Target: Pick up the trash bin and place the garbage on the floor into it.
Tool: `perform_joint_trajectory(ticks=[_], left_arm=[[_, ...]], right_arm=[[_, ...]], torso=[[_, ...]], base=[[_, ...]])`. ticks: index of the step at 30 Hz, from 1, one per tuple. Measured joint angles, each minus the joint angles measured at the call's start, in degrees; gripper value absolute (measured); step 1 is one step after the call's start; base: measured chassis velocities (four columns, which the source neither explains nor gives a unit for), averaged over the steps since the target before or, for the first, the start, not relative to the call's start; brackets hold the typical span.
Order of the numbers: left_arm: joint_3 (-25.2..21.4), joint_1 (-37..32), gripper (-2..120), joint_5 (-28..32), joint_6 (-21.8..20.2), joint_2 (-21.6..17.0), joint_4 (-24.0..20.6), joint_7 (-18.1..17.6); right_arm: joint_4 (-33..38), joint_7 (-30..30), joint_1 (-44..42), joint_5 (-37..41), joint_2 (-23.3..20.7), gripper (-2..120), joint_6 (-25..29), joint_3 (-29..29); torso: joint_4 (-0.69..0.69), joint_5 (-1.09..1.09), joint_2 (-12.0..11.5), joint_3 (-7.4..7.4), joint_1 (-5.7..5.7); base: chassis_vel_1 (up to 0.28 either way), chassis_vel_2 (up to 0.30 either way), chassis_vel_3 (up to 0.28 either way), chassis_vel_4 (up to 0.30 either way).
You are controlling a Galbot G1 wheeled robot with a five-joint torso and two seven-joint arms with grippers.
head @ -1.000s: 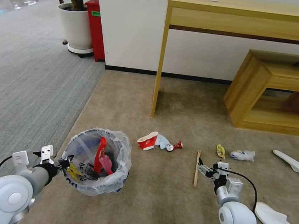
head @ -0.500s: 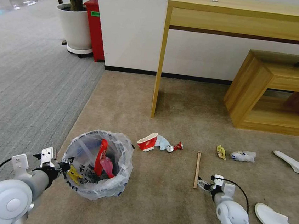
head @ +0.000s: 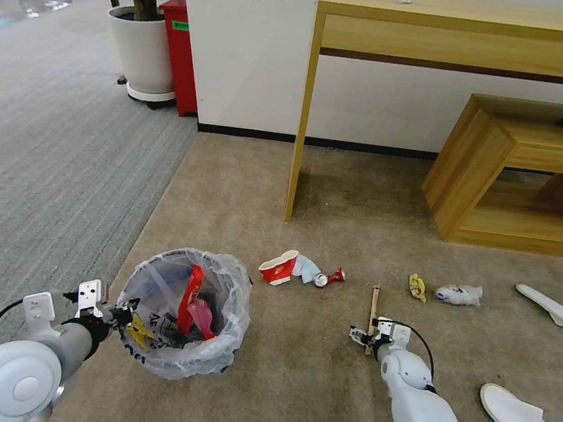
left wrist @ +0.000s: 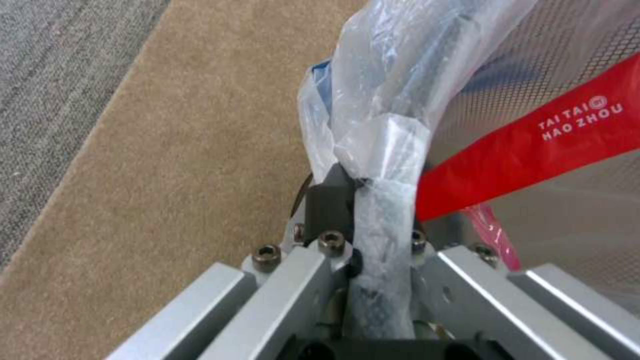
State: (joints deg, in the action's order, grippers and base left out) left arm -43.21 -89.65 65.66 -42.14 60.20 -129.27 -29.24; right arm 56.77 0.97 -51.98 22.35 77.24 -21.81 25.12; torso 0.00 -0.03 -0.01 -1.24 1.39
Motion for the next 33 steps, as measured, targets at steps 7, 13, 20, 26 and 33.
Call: perform_joint_trajectory(ticks=[7,13,20,26,33], left_arm=[[-0.5,0.1,0,0.3,0.0,-0.1,0.0,-0.3],[-0.8,0.0,0,0.8,0.0,-0.4,0.0,-0.6],[-1.1,0.0,0,1.5,0.0,-1.0,-0.1,-0.7],[-1.2,-0.1,0,1.6,0.0,-1.1,-0.5,-0.7],[-1.5,-0.3,0,2.1,0.0,-1.4,-1.1,-0.7]], right_arm=[[-1.8,0.2,1.1,-0.9,0.8,67,0.2,0.0],[-1.7,0.5,0.9,-0.9,0.9,47,0.2,0.0],[-1.1,0.9,0.3,-0.8,1.5,19,0.1,0.4],[0.8,1.6,-1.2,-0.6,1.3,0,-0.3,0.6],[8.4,2.7,-4.0,-3.1,0.3,0,0.9,0.7]], torso=[[-0.08,-0.10,0.0,0.02,-0.01],[-0.07,-0.05,0.0,0.02,0.00],[0.05,0.06,0.0,0.00,-0.01],[0.05,0.07,0.0,0.00,-0.01],[0.00,0.06,0.0,-0.01,0.00]], base=[[0.000,0.000,0.000,0.000],[0.000,0.000,0.000,0.000],[0.000,0.000,0.000,0.000],[0.000,0.000,0.000,0.000],[0.000,0.000,0.000,0.000]])
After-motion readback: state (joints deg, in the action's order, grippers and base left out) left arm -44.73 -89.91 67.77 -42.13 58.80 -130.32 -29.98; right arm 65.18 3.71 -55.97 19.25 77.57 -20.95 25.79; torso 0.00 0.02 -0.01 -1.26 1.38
